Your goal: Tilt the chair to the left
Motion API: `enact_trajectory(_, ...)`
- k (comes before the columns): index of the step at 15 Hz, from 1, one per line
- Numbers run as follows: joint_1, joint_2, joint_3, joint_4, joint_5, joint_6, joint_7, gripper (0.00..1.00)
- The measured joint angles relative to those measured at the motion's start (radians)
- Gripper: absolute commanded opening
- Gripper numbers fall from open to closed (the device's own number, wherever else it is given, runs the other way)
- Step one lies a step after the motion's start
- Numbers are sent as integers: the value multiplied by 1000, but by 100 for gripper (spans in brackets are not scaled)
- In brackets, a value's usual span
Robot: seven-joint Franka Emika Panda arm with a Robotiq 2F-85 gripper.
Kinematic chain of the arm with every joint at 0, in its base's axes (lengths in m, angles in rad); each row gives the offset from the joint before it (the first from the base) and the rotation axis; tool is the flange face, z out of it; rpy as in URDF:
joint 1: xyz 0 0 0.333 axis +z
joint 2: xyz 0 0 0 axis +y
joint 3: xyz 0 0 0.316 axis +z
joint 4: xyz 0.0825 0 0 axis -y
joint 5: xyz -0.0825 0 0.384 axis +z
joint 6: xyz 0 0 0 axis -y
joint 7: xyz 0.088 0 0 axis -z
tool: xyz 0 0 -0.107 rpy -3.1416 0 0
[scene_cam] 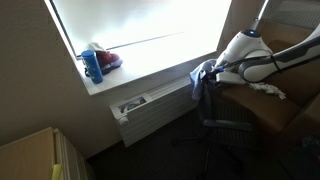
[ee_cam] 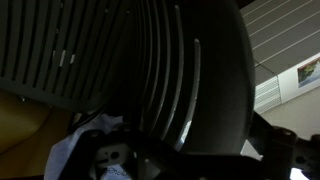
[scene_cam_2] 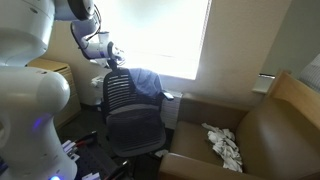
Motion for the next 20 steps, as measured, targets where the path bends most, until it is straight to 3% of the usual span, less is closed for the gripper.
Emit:
enact_trajectory(7, 23, -1, -9, 17, -7, 12, 1, 18)
enact_trajectory(9, 35, -2, -18, 22, -18, 12, 0, 8)
enact_trajectory(14, 37, -7, -5, 22, -49, -15, -92, 8)
enact_trajectory(20, -92, -62, 163, -32, 40, -127, -414, 8)
